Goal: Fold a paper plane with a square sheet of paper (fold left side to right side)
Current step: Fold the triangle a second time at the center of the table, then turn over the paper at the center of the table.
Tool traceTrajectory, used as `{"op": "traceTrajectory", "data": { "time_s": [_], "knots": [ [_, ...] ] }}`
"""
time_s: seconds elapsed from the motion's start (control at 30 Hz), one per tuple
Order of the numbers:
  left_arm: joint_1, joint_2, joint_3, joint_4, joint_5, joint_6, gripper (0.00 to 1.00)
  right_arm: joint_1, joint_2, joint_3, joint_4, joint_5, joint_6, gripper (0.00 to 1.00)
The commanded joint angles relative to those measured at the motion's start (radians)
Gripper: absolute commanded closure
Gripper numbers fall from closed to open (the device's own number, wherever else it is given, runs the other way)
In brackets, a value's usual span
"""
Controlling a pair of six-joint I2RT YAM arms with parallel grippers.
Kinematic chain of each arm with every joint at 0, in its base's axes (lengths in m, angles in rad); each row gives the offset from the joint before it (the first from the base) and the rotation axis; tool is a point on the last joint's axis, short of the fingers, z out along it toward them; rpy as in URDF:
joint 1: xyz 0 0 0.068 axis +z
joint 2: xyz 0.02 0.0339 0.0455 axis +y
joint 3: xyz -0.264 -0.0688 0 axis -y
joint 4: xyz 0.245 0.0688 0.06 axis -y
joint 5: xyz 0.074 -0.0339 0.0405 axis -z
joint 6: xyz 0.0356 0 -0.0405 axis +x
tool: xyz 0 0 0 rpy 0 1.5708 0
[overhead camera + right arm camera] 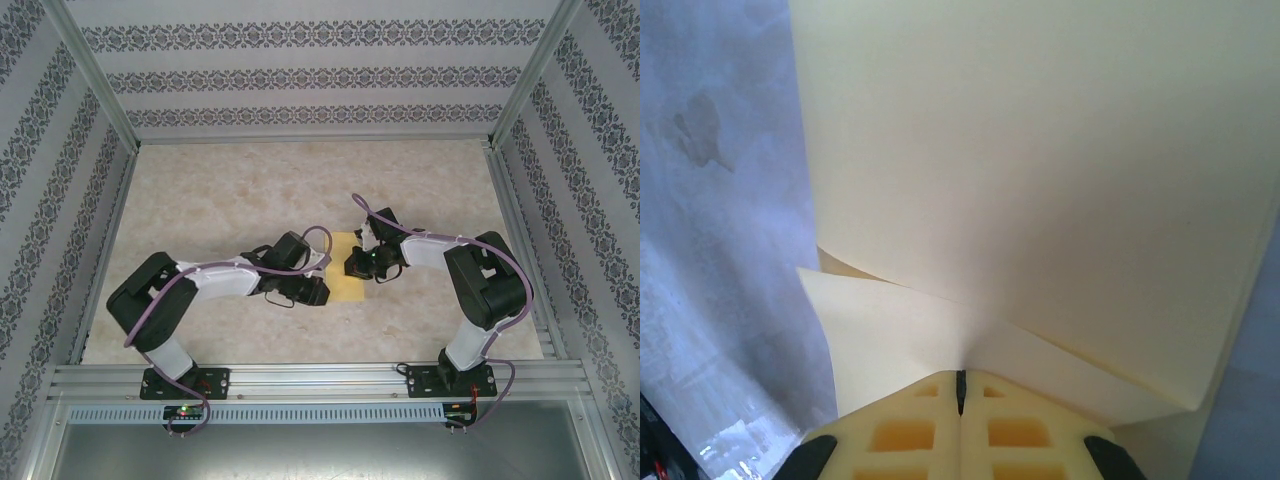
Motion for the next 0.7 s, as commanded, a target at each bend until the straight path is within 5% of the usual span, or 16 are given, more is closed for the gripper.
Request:
{"op": "traceTrajectory", "data": {
  "time_s": [0.0, 0.37, 0.67],
  "knots": [
    [0.05, -0.063, -0.026, 0.066, 0.02, -0.04, 0.82, -0.008, -0.059, 0.01, 0.052, -0.002, 0.004, 0.92],
    [0.128, 0.023, -0.009, 0.241, -0.011, -0.136, 0.54, -0.105, -0.338, -0.13, 0.117, 0.12, 0.001, 0.54],
    [0.125, 0.193, 0.091, 0.309, 0.055, -0.154, 0.52, -0.177, -0.5, -0.254, 0.183, 0.079, 0.014, 0.28]
  ]
}}
